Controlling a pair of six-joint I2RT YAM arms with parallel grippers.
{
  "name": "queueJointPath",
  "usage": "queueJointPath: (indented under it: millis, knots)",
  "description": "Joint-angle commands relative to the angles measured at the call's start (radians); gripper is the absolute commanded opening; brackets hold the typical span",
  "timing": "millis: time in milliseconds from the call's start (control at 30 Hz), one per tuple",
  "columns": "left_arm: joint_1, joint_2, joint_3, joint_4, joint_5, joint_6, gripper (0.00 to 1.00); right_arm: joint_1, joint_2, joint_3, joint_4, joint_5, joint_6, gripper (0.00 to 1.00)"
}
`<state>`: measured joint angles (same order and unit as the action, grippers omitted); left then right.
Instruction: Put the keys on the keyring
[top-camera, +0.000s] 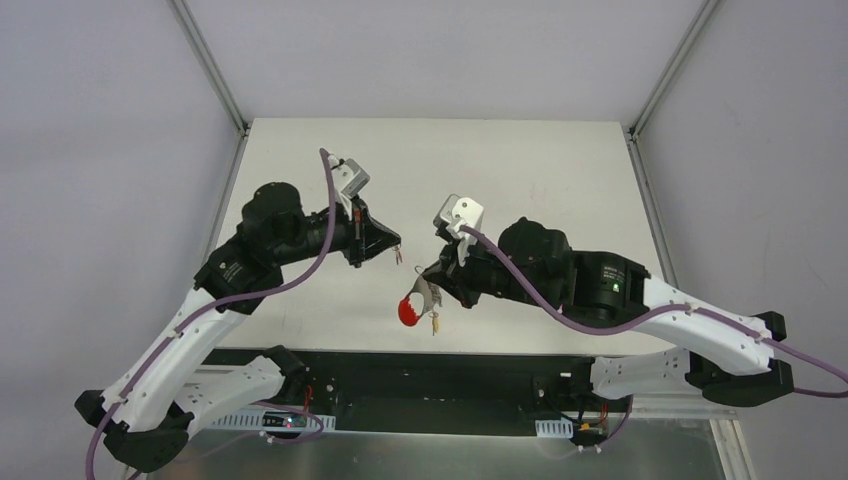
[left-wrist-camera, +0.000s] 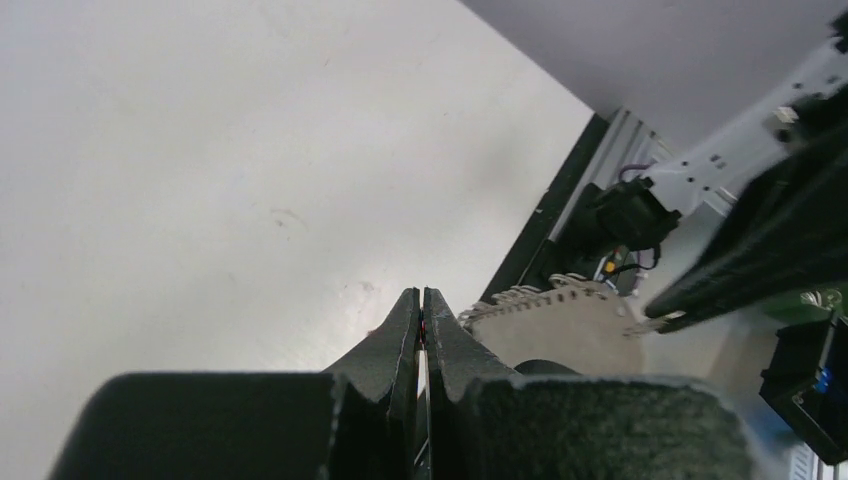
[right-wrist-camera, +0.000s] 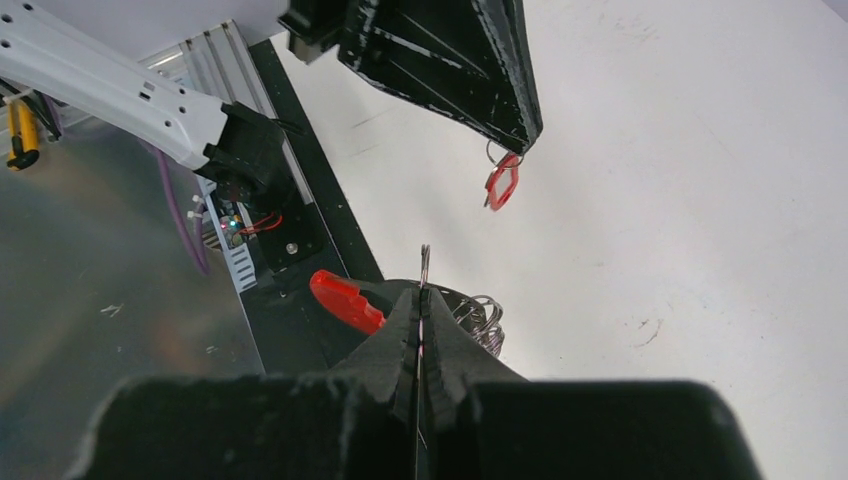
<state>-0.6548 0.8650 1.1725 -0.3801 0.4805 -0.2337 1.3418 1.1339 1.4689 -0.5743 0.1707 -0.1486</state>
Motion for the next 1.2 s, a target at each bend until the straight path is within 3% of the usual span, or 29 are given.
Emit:
queueJointPath:
  millis: [0, 333, 800, 1067, 1167]
  knots:
    - [-0.003, 0.037, -0.076, 0.023, -0.160, -0.064, 0.00, -0.010, -0.048, -0.039, 0.059, 0.030, 0.024, 0.00]
    - [-0.003, 0.161, -0.217, 0.018, -0.348, -0.138, 0.00, -0.015, -0.105, -0.117, 0.044, 0.059, 0.060, 0.00]
    - [-0.003, 0.410, -0.270, 0.017, -0.392, -0.169, 0.00, -0.016, -0.119, -0.128, 0.027, 0.053, 0.069, 0.00]
    - [-0.003, 0.357, -0.233, 0.016, -0.350, -0.149, 0.33, -0.016, -0.119, -0.109, -0.001, 0.022, 0.073, 0.00]
    - [-0.003, 0.280, -0.197, 0.000, -0.325, -0.127, 0.38, -0.017, -0.116, -0.094, -0.020, 0.009, 0.073, 0.00]
